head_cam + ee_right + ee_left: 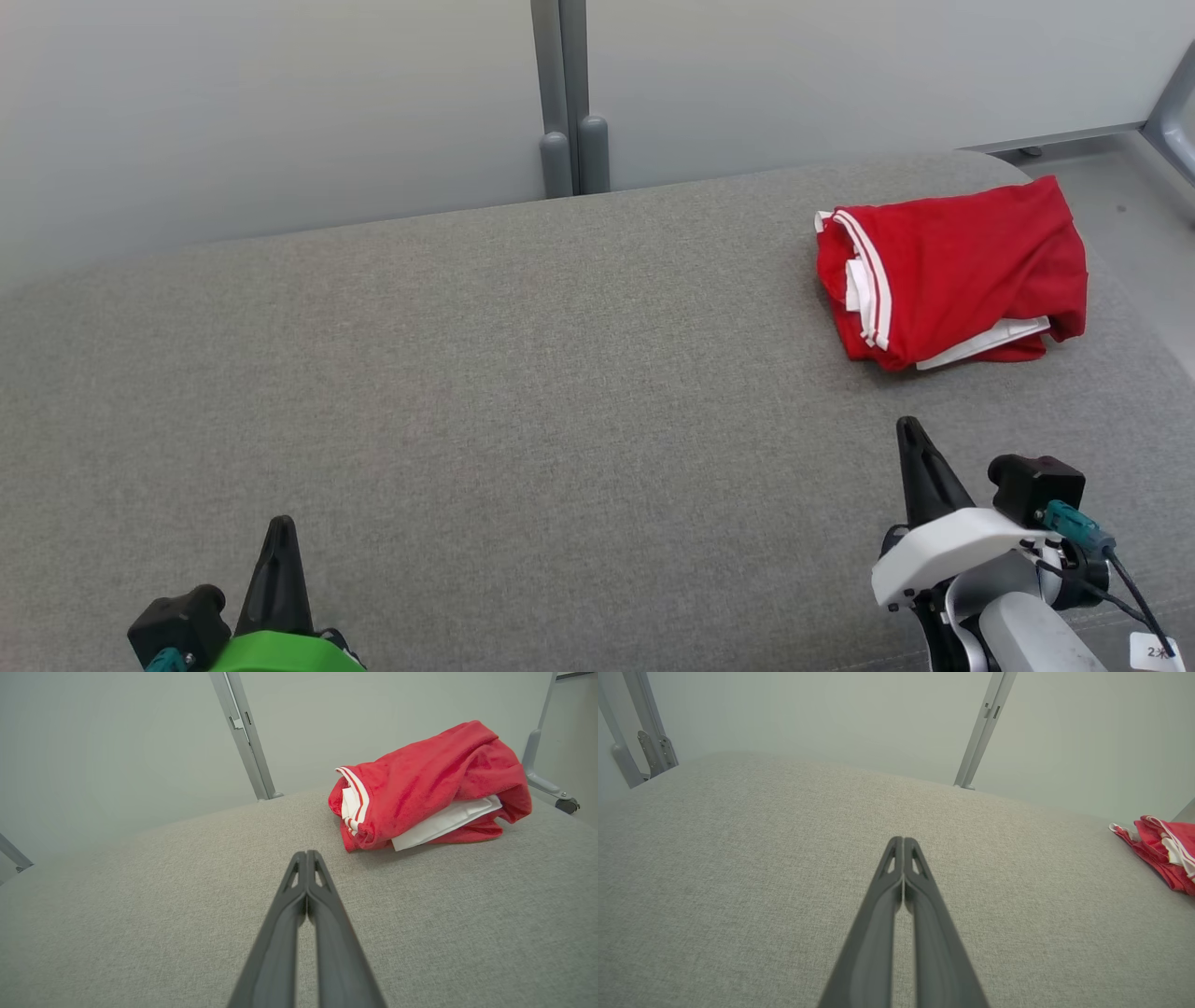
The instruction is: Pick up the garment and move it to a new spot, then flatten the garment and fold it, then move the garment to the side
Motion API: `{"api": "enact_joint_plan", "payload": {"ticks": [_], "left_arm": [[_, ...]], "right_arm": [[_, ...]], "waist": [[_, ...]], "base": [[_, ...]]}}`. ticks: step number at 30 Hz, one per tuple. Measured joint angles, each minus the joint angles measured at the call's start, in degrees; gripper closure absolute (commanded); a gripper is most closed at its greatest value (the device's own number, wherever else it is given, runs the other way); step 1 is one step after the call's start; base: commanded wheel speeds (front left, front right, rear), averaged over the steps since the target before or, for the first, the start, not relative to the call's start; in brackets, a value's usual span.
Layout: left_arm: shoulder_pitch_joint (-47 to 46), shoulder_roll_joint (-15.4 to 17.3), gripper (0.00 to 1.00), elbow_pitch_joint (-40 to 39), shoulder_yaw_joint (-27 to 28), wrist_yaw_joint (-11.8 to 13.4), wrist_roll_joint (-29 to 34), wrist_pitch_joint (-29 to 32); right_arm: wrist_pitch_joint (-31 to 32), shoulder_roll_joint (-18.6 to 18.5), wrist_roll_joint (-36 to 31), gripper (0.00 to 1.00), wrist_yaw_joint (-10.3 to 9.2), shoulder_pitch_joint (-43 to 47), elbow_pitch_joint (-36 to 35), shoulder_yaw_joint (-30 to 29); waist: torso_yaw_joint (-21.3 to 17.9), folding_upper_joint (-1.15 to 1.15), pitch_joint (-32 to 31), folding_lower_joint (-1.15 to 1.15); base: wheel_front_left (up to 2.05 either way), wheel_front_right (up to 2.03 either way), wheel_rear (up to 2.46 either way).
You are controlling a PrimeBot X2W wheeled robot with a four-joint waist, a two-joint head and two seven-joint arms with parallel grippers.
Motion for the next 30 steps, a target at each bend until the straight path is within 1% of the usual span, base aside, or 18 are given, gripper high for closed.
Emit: {"api": "enact_joint_plan", "payload": {"ticks": [6,8,10,17,20,21,30], "left_arm": [[-0.01,0.0,1.0,0.11,0.27,-0.89,-4.8,1.09],[-0.01,-0.01,1.0,0.12,0.37,-1.0,-6.69,1.51],[-0.02,-0.01,1.0,0.16,0.53,-1.07,-8.7,1.87],[-0.18,0.0,1.0,0.43,1.3,-2.26,-13.13,3.09],[-0.28,0.0,1.0,0.52,1.78,-2.65,-15.41,3.67],[-0.31,0.0,1.0,0.56,1.91,-2.78,-15.94,4.02],[-1.51,0.0,1.0,1.25,2.53,-4.03,-22.47,5.59]], "right_arm": [[1.26,0.23,5.05,1.0,0.85,-0.05,0.01,-1.52],[1.88,0.41,7.06,1.0,0.87,-0.05,0.01,-1.89],[2.18,0.54,8.93,1.0,1.36,-0.05,-0.02,-2.35],[3.75,0.81,13.55,1.0,2.34,-0.08,-0.07,-4.13],[4.28,0.83,15.56,1.0,2.43,-0.1,-0.09,-4.89],[4.72,0.85,16.28,1.0,2.8,-0.1,-0.09,-5.14],[6.54,1.1,22.47,1.0,4.01,-0.14,-0.13,-7.36]], "waist": [[0.17,0.0,0.15,0.0],[0.23,0.0,0.2,0.0],[0.28,0.0,0.24,0.0],[0.47,0.0,0.42,0.0],[0.55,0.0,0.49,0.0],[0.57,0.0,0.51,0.0],[0.81,0.0,0.72,0.0]], "base": [[0.0,0.0,0.0],[0.0,0.0,0.0],[0.0,0.0,0.0],[0.0,0.0,0.0],[0.0,0.0,0.0],[0.0,0.0,0.0],[0.0,0.0,0.0]]}}
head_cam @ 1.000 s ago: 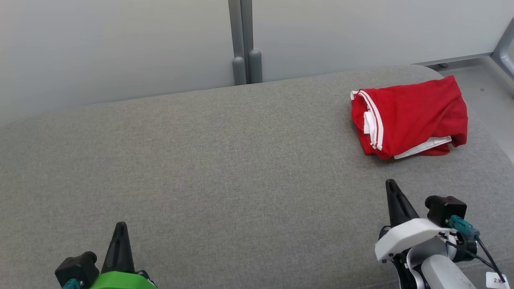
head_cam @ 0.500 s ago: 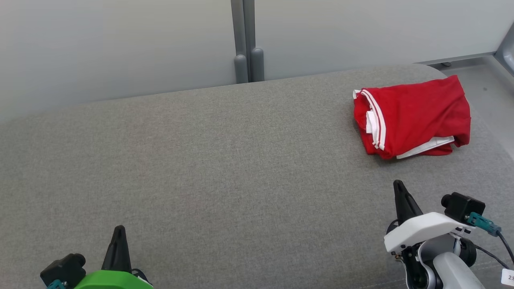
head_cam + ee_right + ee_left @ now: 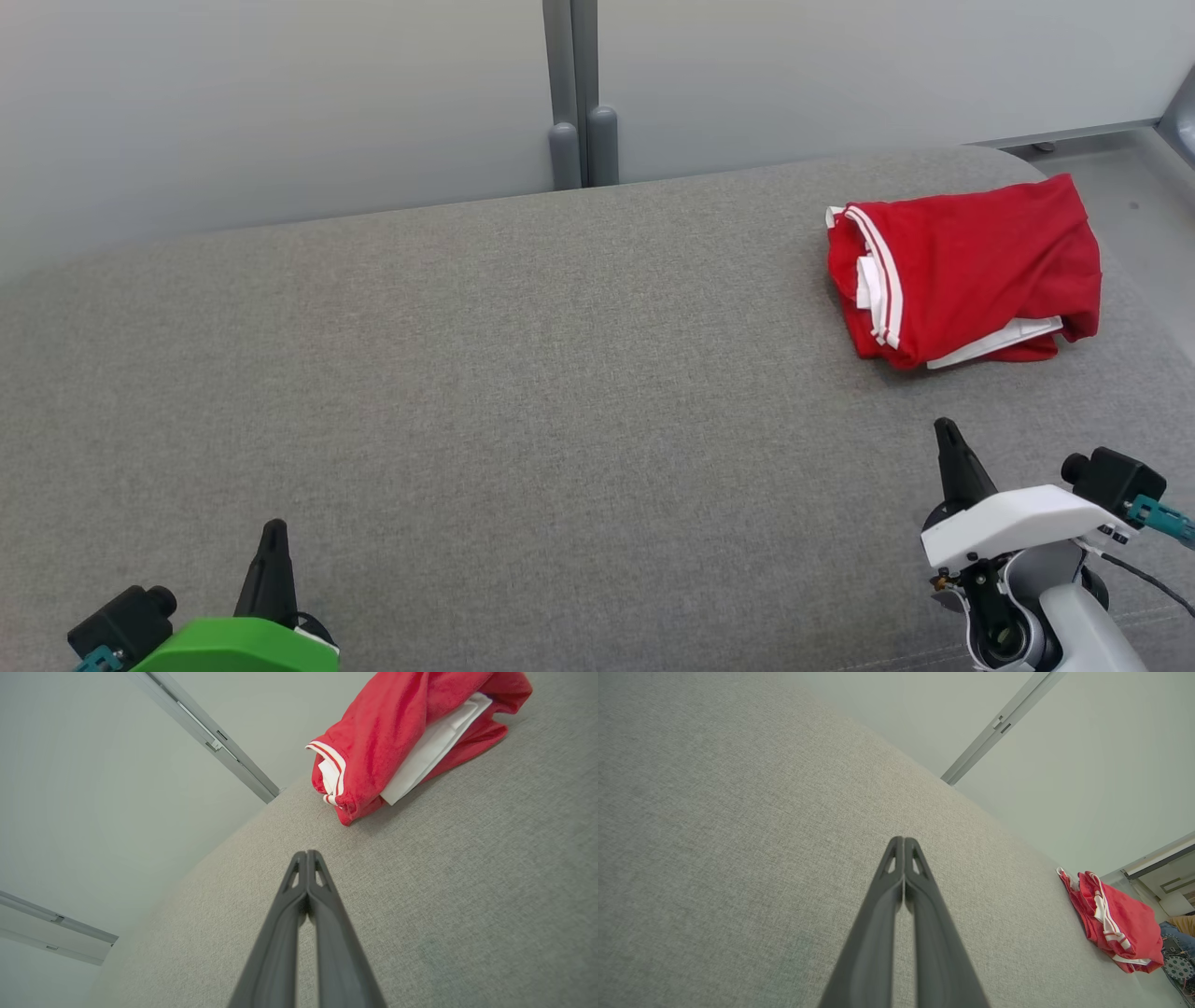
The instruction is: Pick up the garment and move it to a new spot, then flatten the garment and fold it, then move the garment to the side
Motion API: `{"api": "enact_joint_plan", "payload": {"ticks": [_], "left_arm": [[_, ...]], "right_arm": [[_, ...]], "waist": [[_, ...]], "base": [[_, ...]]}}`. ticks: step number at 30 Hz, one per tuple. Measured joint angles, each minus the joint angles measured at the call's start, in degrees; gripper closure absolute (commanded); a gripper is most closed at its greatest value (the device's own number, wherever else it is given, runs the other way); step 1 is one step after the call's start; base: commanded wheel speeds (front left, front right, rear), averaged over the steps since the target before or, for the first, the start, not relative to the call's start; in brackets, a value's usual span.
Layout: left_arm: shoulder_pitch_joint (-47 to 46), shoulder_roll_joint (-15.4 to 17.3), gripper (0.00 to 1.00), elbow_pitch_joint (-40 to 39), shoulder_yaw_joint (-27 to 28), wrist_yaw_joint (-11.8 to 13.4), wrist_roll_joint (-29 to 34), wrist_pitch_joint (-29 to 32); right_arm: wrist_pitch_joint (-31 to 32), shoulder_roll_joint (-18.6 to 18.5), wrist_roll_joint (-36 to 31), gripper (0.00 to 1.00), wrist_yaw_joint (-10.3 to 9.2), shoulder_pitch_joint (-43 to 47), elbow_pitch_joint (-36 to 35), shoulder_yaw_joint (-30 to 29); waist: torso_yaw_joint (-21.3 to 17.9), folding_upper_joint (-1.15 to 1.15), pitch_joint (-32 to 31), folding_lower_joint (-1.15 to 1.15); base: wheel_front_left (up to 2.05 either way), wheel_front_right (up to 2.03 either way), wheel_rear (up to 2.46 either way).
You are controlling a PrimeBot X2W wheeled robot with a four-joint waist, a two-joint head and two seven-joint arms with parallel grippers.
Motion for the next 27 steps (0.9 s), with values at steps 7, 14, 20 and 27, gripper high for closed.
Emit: {"api": "enact_joint_plan", "payload": {"ticks": [7,14,20,27], "left_arm": [[-0.52,0.02,1.0,0.84,0.86,-0.98,-4.67,1.51],[-1.62,0.04,1.0,1.14,1.51,-1.72,-9.81,2.81],[-2.18,0.11,1.0,1.79,1.94,-2.82,-14.15,3.9],[-3.2,0.19,1.0,2.56,2.81,-3.53,-18.8,5.05]], "right_arm": [[1.26,0.31,4.95,1.0,0.9,-0.14,-0.02,-1.72],[2.96,0.79,9.76,1.0,1.89,-0.22,-0.08,-3.46],[4.2,1.05,14.05,1.0,2.76,-0.34,-0.1,-5.06],[5.5,1.41,18.97,1.0,3.76,-0.59,-0.16,-6.78]], "waist": [[0.19,0.0,0.16,0.0],[0.38,0.0,0.32,0.0],[0.54,0.0,0.46,0.0],[0.74,0.0,0.62,0.0]], "base": [[0.0,0.0,0.0],[0.0,0.0,0.0],[0.0,0.0,0.0],[0.0,0.0,0.0]]}}
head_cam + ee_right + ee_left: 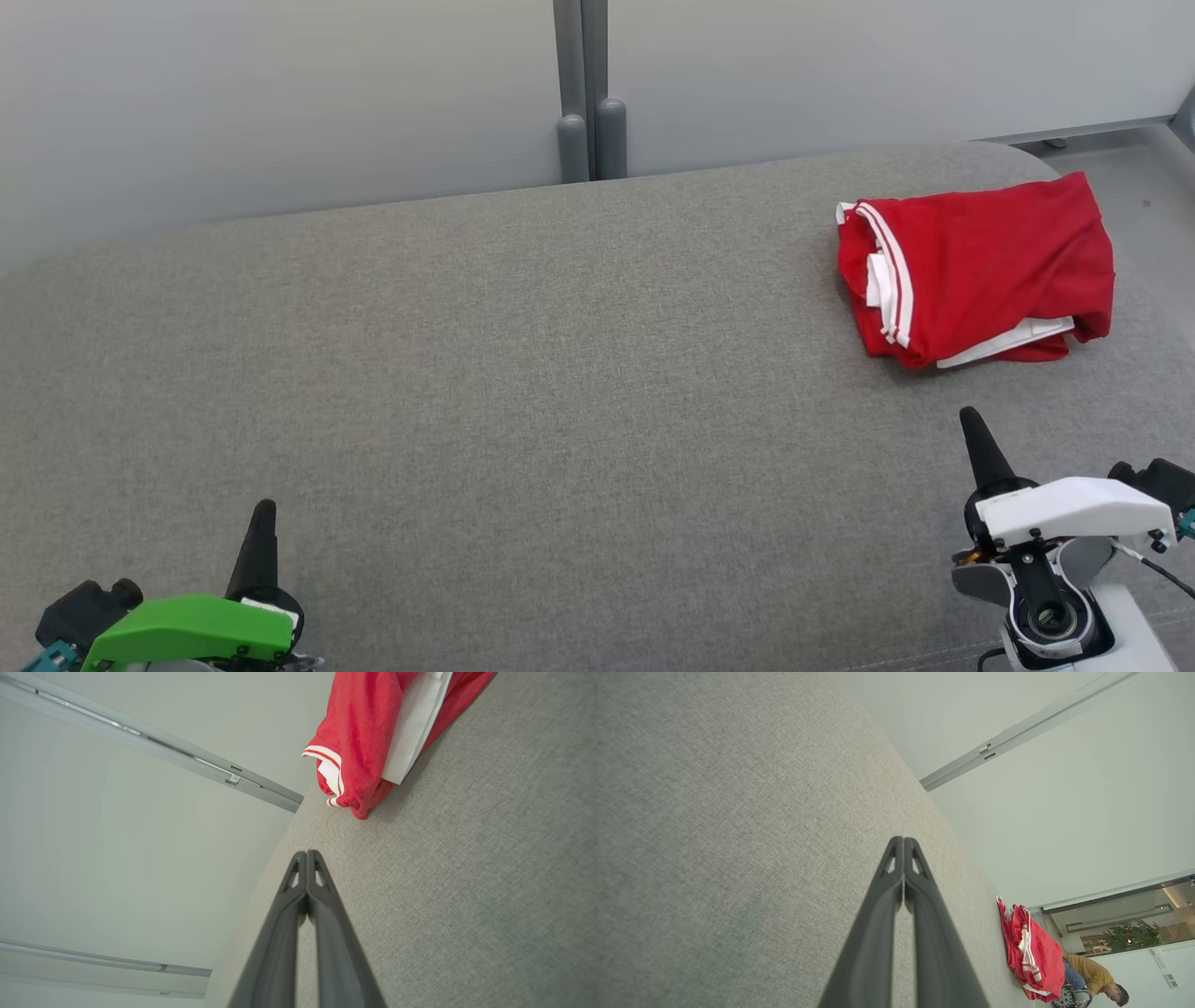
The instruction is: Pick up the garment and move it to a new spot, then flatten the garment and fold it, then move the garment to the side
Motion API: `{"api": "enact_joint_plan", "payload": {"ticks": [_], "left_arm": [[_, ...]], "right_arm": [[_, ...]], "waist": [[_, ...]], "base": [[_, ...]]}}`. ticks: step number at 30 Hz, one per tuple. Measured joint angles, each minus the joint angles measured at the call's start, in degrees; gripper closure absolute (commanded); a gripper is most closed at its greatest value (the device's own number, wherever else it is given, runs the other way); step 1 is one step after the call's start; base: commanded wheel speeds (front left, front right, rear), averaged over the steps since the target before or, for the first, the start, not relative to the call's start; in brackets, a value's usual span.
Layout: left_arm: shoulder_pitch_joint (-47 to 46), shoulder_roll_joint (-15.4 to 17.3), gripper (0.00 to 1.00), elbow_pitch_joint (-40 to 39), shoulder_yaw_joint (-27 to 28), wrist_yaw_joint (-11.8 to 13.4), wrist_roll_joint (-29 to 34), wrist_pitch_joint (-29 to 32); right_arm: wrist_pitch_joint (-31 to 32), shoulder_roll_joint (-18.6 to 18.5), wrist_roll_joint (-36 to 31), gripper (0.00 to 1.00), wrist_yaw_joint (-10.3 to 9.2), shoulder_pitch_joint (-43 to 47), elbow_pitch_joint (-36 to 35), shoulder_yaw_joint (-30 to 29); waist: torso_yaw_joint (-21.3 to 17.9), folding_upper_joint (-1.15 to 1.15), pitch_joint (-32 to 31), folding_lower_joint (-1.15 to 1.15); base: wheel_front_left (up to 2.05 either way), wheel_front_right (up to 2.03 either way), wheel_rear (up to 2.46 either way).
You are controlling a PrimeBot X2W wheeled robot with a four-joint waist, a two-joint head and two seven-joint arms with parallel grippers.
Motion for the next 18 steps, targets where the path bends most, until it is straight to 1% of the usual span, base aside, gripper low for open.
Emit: {"api": "enact_joint_plan", "payload": {"ticks": [2,3,6,8,14,16,18], "left_arm": [[0.0,0.01,1.0,0.09,0.13,-0.01,-0.57,0.07],[-0.05,0.04,1.0,0.23,0.37,-0.43,-2.4,0.67],[-0.16,0.07,1.0,0.36,0.47,-0.6,-3.54,1.04],[-0.83,0.08,1.0,0.51,0.67,-1.05,-5.9,1.46],[-1.76,0.11,1.0,1.03,1.14,-1.97,-10.02,2.52],[-1.93,0.12,1.0,1.31,1.38,-2.03,-11.1,2.72],[-2.21,0.13,1.0,1.63,1.66,-2.64,-12.87,3.14]], "right_arm": [[0.26,0.02,0.59,1.0,0.14,-0.05,-0.01,-0.22],[0.58,0.09,2.09,1.0,0.31,-0.27,-0.02,-0.71],[0.82,0.14,3.52,1.0,0.66,-0.42,-0.07,-1.27],[1.64,0.22,5.58,1.0,1.15,-0.42,-0.09,-1.99],[2.82,0.33,9.87,1.0,1.69,-0.46,-0.14,-3.52],[3.26,0.37,11.11,1.0,2.24,-0.47,-0.16,-3.94],[3.63,0.47,12.56,1.0,2.37,-0.49,-0.19,-4.44]], "waist": [[0.03,0.0,0.02,0.0],[0.08,0.0,0.07,0.0],[0.14,0.0,0.11,0.0],[0.22,0.0,0.18,0.0],[0.38,0.0,0.32,0.0],[0.44,0.0,0.36,0.0],[0.49,0.0,0.41,0.0]], "base": [[0.0,0.0,0.0],[0.0,0.0,0.0],[0.0,0.0,0.0],[0.0,0.0,0.0],[0.0,0.0,0.0],[0.0,0.0,0.0],[0.0,0.0,0.0]]}}
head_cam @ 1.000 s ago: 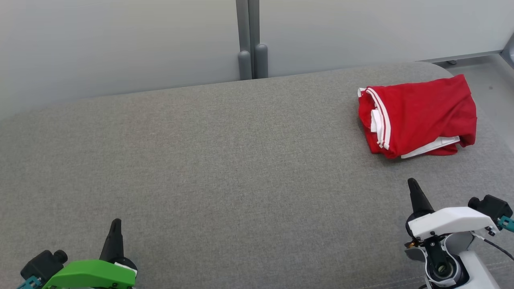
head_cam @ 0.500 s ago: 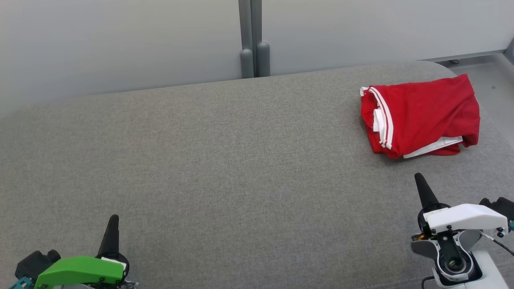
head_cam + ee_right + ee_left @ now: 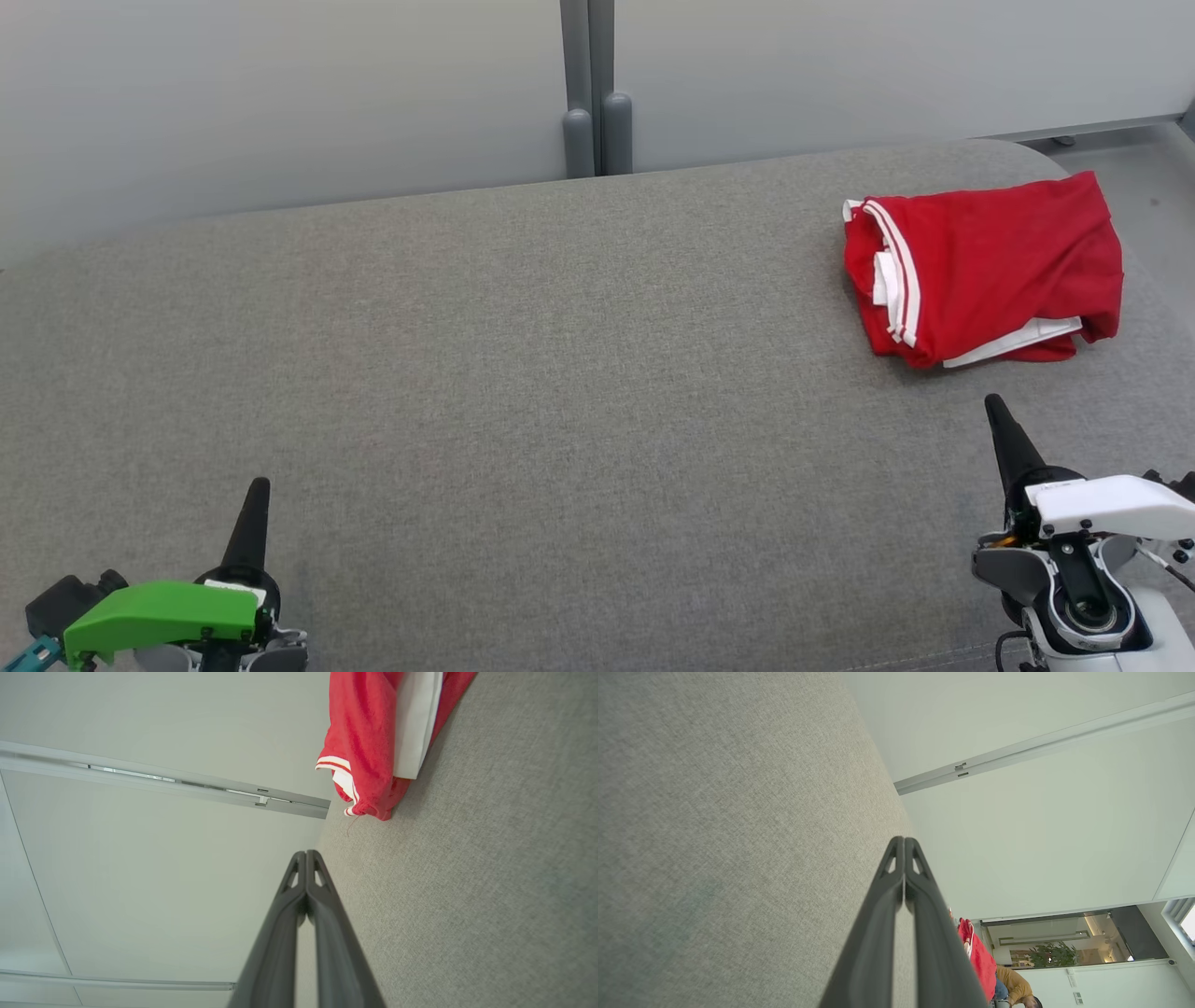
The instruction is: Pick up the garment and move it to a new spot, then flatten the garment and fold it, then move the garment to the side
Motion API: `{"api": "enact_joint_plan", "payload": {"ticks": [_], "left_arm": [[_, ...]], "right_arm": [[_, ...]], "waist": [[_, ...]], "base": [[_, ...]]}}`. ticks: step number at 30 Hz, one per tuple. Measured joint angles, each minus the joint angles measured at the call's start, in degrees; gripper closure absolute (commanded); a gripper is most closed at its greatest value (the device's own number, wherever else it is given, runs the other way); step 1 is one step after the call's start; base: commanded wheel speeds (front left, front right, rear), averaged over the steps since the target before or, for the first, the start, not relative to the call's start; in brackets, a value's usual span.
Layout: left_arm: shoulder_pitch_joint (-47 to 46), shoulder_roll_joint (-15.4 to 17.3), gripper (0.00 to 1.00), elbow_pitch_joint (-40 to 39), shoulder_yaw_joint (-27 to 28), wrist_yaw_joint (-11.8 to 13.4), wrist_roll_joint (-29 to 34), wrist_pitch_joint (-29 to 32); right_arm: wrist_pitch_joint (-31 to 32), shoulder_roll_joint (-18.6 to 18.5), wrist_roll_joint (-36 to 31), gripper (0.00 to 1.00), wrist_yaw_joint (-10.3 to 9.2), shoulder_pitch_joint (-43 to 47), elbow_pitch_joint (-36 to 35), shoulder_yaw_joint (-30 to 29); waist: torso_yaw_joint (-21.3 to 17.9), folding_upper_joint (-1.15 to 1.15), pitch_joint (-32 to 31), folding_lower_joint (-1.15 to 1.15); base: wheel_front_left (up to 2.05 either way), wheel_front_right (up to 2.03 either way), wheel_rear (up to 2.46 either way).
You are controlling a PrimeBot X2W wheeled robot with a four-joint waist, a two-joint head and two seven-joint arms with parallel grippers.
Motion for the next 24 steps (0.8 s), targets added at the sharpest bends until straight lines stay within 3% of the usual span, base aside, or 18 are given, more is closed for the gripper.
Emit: {"api": "enact_joint_plan", "payload": {"ticks": [24], "left_arm": [[-3.21,0.15,1.0,2.0,2.27,-3.15,-15.11,3.9]], "right_arm": [[4.22,1.12,15.41,1.0,2.96,-0.31,-0.51,-5.39]], "waist": [[0.58,0.0,0.49,0.0]], "base": [[0.0,0.0,0.0]]}}
